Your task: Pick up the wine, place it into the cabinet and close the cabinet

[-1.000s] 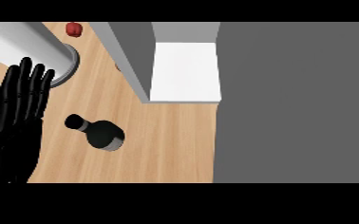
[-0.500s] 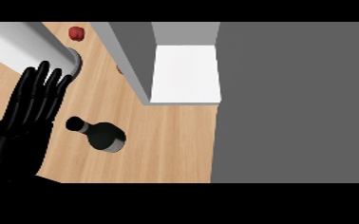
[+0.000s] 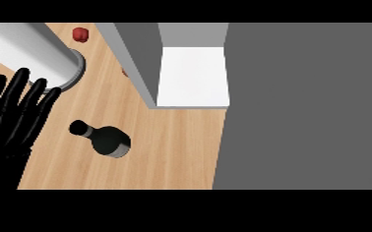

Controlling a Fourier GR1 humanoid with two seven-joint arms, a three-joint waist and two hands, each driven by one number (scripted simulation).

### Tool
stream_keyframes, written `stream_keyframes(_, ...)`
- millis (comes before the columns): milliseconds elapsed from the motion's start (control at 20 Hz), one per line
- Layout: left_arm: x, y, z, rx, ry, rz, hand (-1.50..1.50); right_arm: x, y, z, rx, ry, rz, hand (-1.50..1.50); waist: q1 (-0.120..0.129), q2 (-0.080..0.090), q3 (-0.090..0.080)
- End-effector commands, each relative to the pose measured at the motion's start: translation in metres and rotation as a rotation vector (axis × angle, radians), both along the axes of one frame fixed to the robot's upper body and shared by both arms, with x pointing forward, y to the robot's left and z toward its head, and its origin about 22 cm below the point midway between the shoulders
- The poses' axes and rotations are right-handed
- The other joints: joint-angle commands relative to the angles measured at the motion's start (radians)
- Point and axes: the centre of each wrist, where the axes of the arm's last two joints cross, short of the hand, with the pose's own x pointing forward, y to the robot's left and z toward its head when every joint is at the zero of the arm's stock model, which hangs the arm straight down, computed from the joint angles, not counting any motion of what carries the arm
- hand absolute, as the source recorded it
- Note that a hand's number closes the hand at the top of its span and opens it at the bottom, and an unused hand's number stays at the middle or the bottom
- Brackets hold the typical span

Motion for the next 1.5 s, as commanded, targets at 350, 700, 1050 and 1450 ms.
stream_keyframes(350, -0.005, -0.001, 0.019, -0.006, 0.069, 0.008, -1.5, -0.03, 0.011, 0.035, 0.024, -0.008, 0.006, -1.5, -0.003, 0.001, -0.001)
stream_keyframes(700, -0.009, 0.009, 0.031, 0.037, 0.081, 0.058, -1.5, -0.04, 0.017, 0.036, 0.022, 0.004, 0.004, -1.5, -0.006, -0.002, -0.001)
stream_keyframes(1050, 0.005, 0.006, 0.018, 0.02, 0.114, 0.075, -1.5, -0.044, 0.019, 0.042, 0.037, 0.01, -0.008, -1.5, -0.014, -0.003, -0.002)
stream_keyframes(1450, 0.012, 0.025, -0.012, 0.034, 0.129, 0.104, -1.5, -0.041, 0.017, 0.049, 0.027, -0.001, 0.003, -1.5, -0.008, -0.001, -0.002)
